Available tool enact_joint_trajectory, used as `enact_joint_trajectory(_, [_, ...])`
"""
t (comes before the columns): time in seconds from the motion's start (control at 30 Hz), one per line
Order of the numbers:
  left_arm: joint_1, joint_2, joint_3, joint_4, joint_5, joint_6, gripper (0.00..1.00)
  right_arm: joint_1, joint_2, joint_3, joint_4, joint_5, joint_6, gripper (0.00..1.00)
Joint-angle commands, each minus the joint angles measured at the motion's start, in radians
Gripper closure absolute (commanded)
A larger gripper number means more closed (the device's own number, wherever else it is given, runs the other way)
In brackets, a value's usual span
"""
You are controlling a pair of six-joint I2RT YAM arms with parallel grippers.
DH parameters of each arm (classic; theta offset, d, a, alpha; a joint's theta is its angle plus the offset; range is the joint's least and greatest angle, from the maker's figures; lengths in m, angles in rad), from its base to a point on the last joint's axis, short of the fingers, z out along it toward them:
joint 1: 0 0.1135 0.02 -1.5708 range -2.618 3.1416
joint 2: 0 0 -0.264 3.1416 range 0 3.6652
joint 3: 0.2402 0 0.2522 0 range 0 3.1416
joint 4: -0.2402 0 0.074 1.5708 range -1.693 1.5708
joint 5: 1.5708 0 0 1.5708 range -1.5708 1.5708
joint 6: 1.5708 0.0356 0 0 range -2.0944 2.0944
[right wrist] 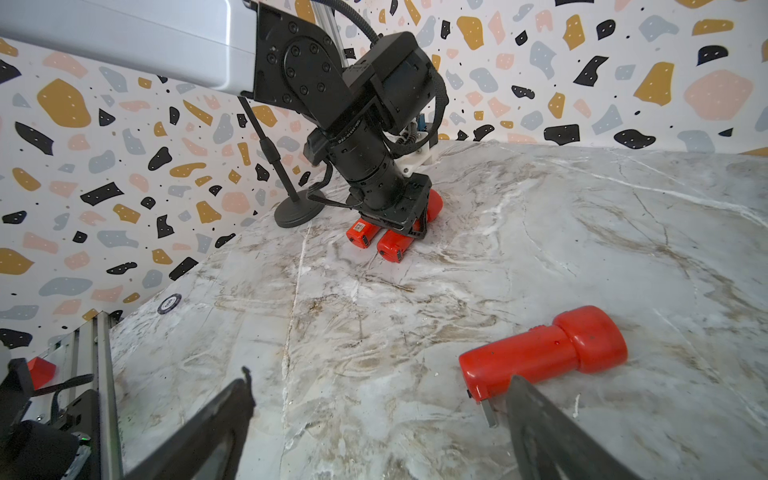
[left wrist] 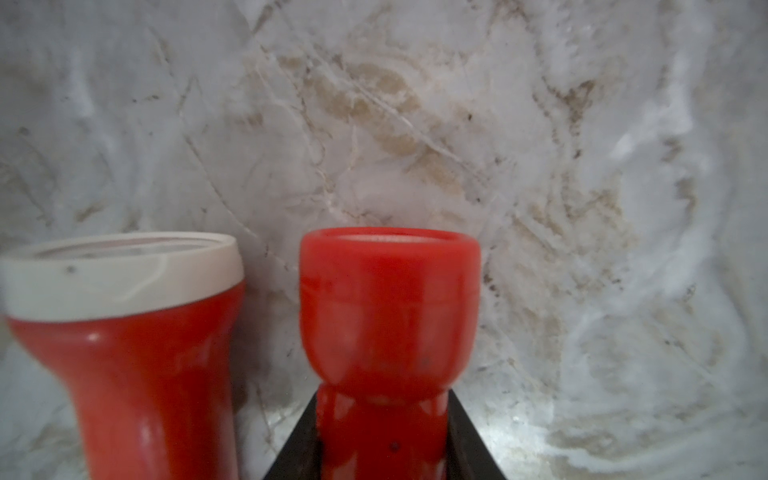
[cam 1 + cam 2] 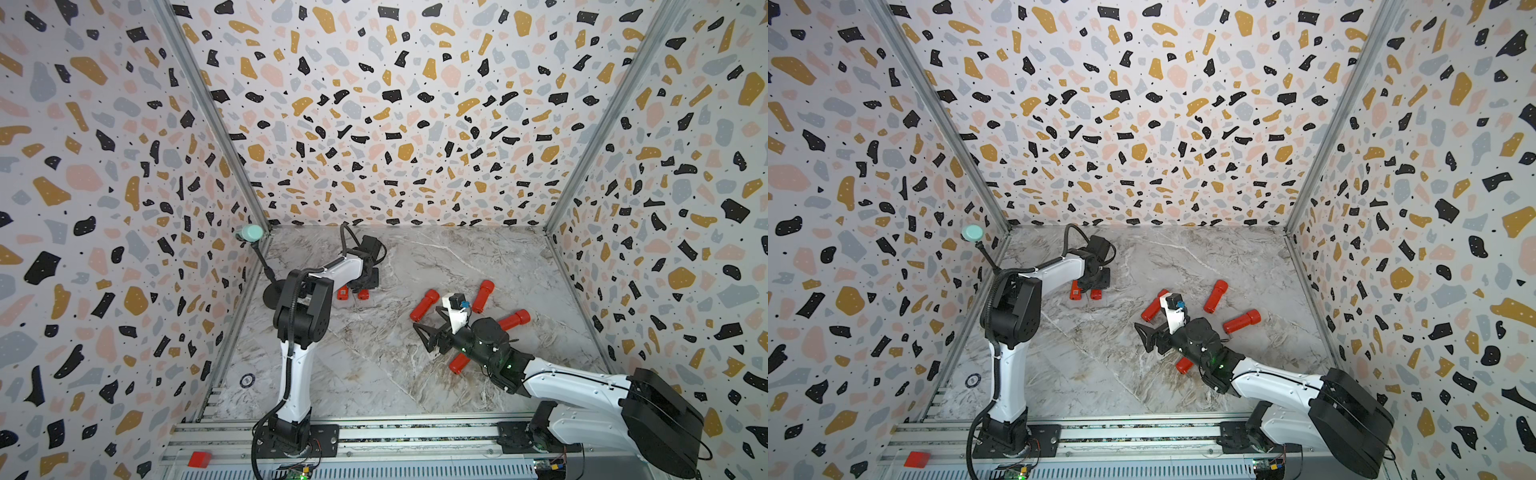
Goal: Close the plug at the bottom of the flashlight
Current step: Place the flashlight at the center of the board.
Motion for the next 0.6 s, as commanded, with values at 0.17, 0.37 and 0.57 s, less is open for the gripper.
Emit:
enact_joint_trajectory(0.17, [0.009, 0.048, 0.011, -0.031, -0.036, 0.019, 0.65, 0.007, -0.004, 0.024, 0.007, 0.012, -0.009, 0.03])
enact_joint_trajectory(0.37, [0.011, 0.05, 0.013, -0.036, -0.043, 0.021, 0.45, 0.008, -0.006, 0.024, 0.007, 0.016, -0.009, 0.03])
enact_joint_trajectory(0.57, [0.009, 0.047, 0.013, -0.036, -0.045, 0.022, 0.44, 0.008, -0.008, 0.024, 0.007, 0.016, -0.01, 0.03])
